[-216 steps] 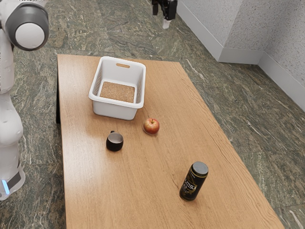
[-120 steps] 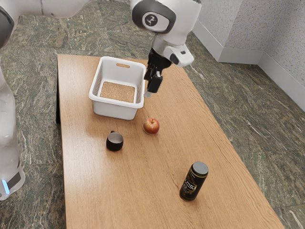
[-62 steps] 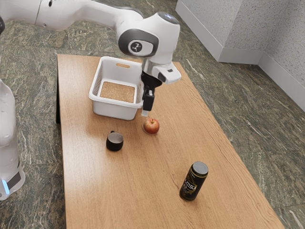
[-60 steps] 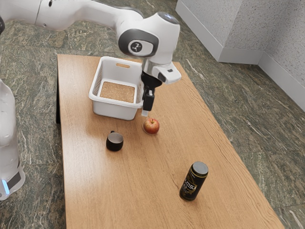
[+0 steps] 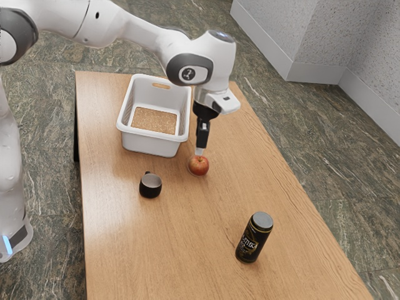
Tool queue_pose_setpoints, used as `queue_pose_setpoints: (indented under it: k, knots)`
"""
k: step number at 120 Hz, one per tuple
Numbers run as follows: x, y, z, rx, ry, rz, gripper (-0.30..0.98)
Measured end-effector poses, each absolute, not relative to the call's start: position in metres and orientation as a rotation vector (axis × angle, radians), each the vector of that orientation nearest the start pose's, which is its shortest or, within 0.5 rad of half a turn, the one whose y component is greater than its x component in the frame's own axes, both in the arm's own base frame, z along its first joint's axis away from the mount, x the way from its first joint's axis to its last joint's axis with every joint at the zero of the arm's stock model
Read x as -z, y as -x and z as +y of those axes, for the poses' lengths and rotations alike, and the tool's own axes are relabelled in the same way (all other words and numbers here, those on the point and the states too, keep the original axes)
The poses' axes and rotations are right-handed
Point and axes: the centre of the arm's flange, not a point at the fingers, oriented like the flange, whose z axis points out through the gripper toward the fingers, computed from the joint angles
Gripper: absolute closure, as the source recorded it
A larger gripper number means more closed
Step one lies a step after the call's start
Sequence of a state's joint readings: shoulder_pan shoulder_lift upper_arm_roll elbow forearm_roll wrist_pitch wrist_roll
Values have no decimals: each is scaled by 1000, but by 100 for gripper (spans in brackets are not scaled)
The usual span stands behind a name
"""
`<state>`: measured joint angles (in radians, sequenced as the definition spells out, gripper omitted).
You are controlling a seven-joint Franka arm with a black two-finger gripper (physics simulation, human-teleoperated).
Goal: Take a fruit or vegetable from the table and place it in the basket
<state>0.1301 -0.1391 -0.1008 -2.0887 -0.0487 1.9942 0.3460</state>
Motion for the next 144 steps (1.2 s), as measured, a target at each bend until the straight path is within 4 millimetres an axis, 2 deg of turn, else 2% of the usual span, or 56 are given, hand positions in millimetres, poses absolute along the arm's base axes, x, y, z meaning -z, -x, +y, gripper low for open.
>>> queue_pose_setpoints:
  k: [49, 99, 110, 116, 122, 128, 136, 144]
  knots:
    - [-446, -530, 8, 63, 3177, 509, 0]
    - [-414, -540, 7, 29, 3227, 508, 0]
    - [-416, -540, 8, 36, 3224, 513, 16]
    - [-426, -539, 8, 58, 3211, 521, 25]
    - [-448, -535, 9, 106, 3188, 529, 34]
    - [-496, -530, 10, 201, 3140, 545, 39]
    - [-581, -525, 9, 335, 3053, 567, 37]
    - [-640, -510, 22, 376, 2997, 534, 36]
